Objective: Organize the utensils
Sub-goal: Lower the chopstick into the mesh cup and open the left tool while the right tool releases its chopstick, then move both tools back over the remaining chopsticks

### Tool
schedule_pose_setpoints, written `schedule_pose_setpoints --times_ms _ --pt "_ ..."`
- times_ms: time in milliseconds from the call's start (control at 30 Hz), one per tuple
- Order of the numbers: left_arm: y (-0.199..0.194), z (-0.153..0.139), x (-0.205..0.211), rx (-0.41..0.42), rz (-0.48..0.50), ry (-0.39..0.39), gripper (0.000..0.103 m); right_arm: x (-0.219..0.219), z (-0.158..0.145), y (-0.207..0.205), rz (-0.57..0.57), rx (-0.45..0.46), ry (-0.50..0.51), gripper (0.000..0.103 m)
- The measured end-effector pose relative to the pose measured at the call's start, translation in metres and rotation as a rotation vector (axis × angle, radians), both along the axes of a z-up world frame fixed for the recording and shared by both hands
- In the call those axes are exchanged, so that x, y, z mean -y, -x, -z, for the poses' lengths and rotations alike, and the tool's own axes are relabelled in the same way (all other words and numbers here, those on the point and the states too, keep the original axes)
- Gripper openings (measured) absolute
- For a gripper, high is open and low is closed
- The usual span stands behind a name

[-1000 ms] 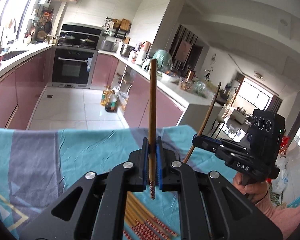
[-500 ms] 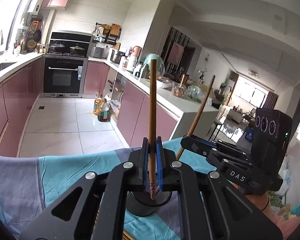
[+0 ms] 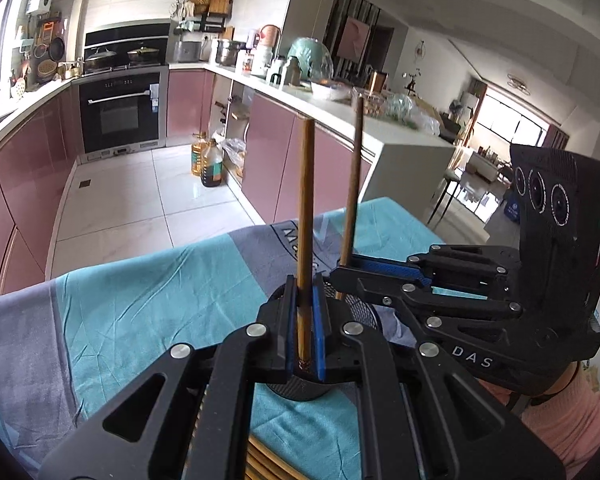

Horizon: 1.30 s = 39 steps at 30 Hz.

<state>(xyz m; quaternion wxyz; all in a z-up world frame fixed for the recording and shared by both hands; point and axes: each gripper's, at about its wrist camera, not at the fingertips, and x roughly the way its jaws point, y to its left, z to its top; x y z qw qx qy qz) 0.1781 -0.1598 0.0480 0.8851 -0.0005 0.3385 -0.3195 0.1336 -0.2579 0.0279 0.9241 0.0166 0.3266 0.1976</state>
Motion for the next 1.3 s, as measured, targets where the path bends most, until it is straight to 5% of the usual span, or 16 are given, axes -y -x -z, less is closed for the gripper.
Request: schedule_pose_setpoints --times_ms 600,700,967,1300 --pt "-0.011 0.019 -0.010 0.025 -0.061 -0.026 0.016 -0.002 0.007 -0.005 0.049 -0.025 -0.023 0.015" --pt "0.000 0.017 -0.024 0.053 -0.102 0.004 0.025 -0.001 0.000 0.007 0.049 0.010 -0.032 0.026" --pt "0.052 0.005 -0.082 0.196 -0.200 0.039 0.060 -0.005 -0.018 0.060 -0.036 0.107 -0.080 0.035" --pt "0.090 0.058 -0.133 0.111 -0.283 -0.056 0.061 -0.038 0.029 0.086 -0.136 -0.009 -0.056 0.038"
